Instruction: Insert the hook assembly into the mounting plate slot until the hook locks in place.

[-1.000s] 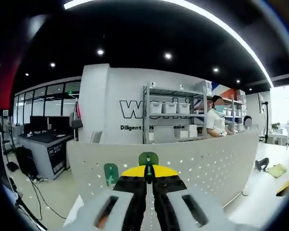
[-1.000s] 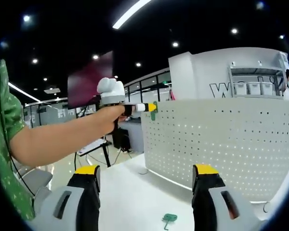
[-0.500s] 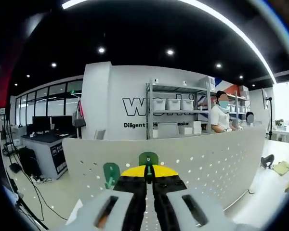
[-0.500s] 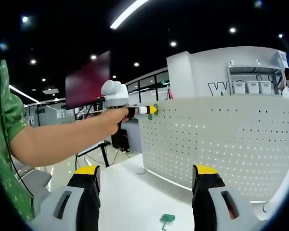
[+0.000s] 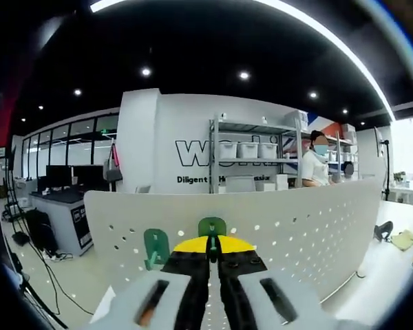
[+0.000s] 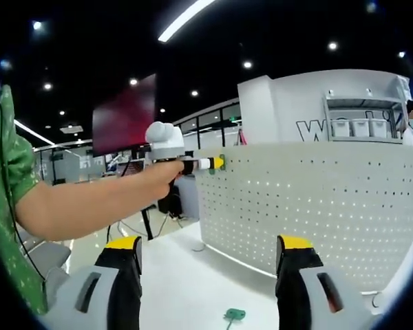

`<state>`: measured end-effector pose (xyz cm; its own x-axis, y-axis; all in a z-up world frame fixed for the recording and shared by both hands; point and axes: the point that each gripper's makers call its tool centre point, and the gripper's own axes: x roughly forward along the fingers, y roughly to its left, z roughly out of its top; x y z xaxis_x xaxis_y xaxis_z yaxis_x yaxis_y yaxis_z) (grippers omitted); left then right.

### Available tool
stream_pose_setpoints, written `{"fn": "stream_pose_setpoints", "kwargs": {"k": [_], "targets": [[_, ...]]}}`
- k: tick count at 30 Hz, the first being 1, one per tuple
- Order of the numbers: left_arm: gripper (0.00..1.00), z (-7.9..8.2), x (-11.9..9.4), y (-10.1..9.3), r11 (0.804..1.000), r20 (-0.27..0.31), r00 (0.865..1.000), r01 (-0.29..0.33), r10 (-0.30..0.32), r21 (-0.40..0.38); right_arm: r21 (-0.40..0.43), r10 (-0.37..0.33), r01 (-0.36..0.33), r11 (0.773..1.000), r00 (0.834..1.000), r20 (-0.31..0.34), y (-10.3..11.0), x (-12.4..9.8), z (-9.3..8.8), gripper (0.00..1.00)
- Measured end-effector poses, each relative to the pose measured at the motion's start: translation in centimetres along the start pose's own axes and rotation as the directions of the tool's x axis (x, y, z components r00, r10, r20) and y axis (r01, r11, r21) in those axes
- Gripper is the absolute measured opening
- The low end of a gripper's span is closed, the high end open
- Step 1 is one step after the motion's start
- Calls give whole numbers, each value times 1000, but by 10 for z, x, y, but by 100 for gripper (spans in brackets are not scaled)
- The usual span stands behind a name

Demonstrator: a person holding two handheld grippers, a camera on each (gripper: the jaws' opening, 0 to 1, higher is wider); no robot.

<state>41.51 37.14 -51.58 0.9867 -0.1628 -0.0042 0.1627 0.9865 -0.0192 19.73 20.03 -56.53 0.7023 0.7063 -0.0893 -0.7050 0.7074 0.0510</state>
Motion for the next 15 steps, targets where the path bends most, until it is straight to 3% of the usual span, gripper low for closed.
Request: {"fn": "stream_pose_setpoints", "kwargs": {"k": [15], "targets": [[3, -4, 4, 4, 1000, 12, 1000, -6, 6, 9, -33, 12, -11, 999, 999, 34, 3, 1, 8, 90]]}}
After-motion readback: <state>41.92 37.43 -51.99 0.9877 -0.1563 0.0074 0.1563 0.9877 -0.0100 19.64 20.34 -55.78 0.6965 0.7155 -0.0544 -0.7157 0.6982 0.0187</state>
